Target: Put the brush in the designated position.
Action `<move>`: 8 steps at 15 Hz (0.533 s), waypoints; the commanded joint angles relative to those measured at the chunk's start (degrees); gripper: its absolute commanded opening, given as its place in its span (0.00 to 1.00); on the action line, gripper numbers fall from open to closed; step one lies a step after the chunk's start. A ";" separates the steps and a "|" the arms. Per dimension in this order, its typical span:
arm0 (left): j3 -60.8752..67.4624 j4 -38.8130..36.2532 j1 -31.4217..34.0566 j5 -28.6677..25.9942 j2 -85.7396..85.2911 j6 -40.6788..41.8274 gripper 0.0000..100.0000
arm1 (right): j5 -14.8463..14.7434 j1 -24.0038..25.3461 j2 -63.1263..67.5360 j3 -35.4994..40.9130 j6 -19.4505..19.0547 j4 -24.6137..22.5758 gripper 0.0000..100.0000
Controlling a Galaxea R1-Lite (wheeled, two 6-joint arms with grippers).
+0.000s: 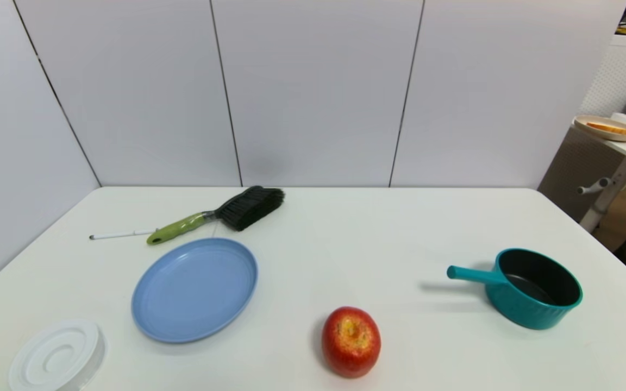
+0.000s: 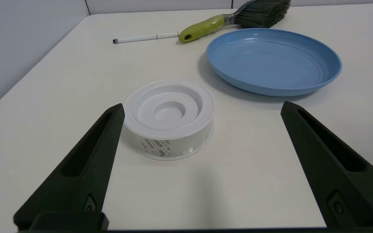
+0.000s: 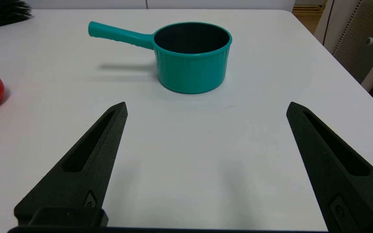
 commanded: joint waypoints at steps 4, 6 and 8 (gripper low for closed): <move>0.22 0.04 0.06 0.02 0.00 -0.69 1.00 | -0.01 0.04 0.09 0.09 0.01 0.00 1.00; 0.13 0.04 -0.02 0.02 0.00 -0.69 1.00 | -0.01 0.04 0.09 0.09 0.01 0.00 1.00; 0.22 0.04 0.06 0.02 0.00 -0.69 1.00 | -0.01 0.04 0.09 0.09 0.01 0.00 1.00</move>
